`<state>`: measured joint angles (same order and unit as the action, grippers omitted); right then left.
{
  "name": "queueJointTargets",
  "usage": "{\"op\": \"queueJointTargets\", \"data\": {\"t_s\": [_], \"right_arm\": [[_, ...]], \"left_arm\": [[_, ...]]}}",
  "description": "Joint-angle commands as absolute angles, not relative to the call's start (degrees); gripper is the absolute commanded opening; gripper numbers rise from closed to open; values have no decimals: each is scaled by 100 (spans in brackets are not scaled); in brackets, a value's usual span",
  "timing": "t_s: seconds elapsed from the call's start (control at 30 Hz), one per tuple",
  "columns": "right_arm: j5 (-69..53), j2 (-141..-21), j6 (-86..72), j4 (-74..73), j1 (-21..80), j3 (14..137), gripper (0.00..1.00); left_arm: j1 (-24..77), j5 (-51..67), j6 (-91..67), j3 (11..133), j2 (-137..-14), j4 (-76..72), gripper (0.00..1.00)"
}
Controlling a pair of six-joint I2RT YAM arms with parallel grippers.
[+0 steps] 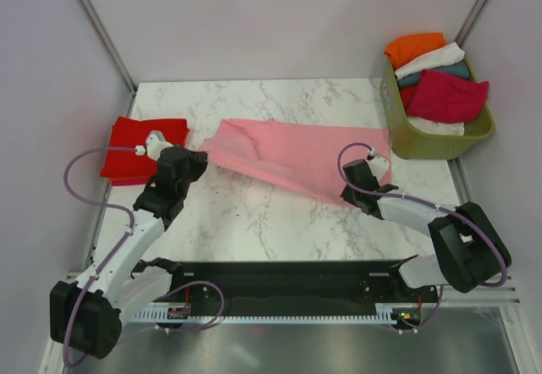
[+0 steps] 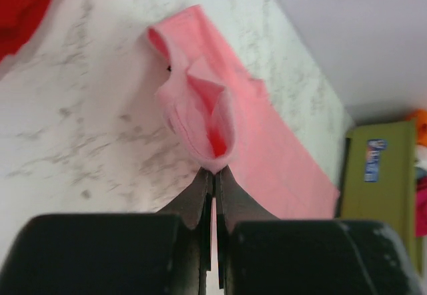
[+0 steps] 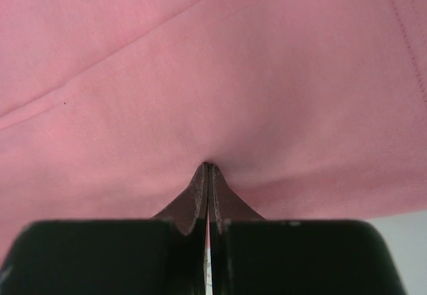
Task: Fold and stack the t-shirts
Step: Fold the tshirt
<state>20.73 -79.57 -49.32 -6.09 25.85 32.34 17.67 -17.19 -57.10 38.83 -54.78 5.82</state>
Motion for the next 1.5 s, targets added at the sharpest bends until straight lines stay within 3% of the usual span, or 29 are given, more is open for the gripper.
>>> {"op": "queueJointTargets", "data": {"t_s": [0.0,0.27,0.47,0.53,0.77,0.83,0.97,1.17,1.47], "right_arm": [[1986,-8033,-5001,-694,2549,3094,0],[1942,-7928,-4992,-703,2558,3059,0],[1872,-7945,-4983,-703,2558,3094,0],[1854,-7972,-4992,-703,2558,3103,0],[1881,-7911,-4992,-773,2558,3111,0],[1898,-7901,-4983,-791,2549,3120,0],[1890,-7893,-4966,-835,2558,3155,0],[1846,-7972,-4957,-800,2549,3155,0],[1846,-7892,-4931,-817,2549,3120,0]], "left_arm": [[1732,-2329,-5660,3062,-5248,1501,2],[1723,-2382,-5976,1908,-4316,1758,2],[1714,-2215,-6056,1968,-4806,1311,2],[1723,-2189,-6030,2292,-5296,1091,2],[1968,-1451,-4897,5566,-6616,1072,2],[2248,-1677,-4520,5922,-6697,1405,2],[2224,-2520,-4684,4822,-6391,1731,2],[1872,-2452,-5352,2807,-5196,1916,2],[1811,-2611,-5616,2048,-3754,2636,2]]}}
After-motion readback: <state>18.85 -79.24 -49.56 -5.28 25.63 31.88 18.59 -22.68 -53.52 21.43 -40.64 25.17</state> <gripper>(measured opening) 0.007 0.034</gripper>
